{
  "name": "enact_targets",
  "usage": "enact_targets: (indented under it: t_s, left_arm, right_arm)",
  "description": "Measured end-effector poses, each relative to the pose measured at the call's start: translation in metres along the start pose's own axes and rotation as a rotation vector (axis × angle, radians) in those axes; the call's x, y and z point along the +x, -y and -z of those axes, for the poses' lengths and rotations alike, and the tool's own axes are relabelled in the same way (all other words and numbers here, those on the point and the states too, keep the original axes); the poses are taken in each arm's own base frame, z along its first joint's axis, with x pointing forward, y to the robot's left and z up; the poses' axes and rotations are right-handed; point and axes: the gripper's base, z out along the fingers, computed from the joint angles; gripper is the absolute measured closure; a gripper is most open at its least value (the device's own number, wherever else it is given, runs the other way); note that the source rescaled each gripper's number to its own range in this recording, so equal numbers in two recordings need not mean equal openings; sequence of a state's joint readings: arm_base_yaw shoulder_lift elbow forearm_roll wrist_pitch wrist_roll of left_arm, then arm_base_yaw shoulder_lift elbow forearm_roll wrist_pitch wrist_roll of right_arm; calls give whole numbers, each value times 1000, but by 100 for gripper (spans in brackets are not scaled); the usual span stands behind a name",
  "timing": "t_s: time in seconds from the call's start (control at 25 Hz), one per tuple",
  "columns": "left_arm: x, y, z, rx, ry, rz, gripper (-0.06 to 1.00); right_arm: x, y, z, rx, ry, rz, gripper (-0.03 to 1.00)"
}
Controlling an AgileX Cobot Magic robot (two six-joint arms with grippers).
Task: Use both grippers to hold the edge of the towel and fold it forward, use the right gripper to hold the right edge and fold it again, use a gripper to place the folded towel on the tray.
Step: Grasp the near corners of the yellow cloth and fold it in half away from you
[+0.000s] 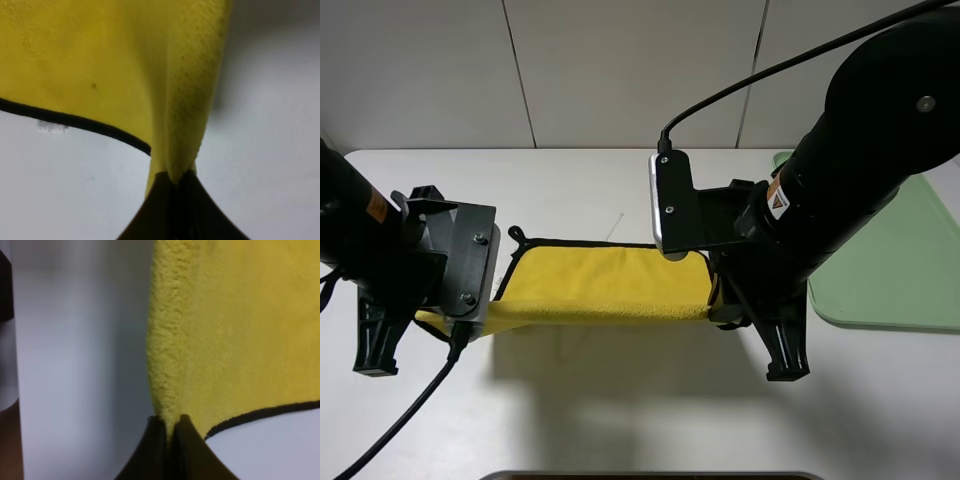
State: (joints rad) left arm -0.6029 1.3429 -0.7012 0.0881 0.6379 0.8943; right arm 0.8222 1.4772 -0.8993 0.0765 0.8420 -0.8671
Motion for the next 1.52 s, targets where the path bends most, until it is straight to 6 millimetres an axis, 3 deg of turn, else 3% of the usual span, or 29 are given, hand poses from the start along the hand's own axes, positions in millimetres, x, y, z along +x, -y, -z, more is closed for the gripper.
enact_targets:
  t_s: [0.32,0.52,0.84,1.52]
  left_arm:
    - [-14,-26,19,-99,44,-19,94]
    - [-16,-32,21,-147,43,-55,94]
    - [-18,-38,3,-158,20,-104,94]
    - [-5,-63,-45,-194,26,-51,94]
  right_arm:
    - [2,1,0,12,-28,9,97]
    - [4,5,0,51,-45,21,97]
    - [4,15,-2,147,-57,64,97]
    - [6,39,-46,227,-155,53,97]
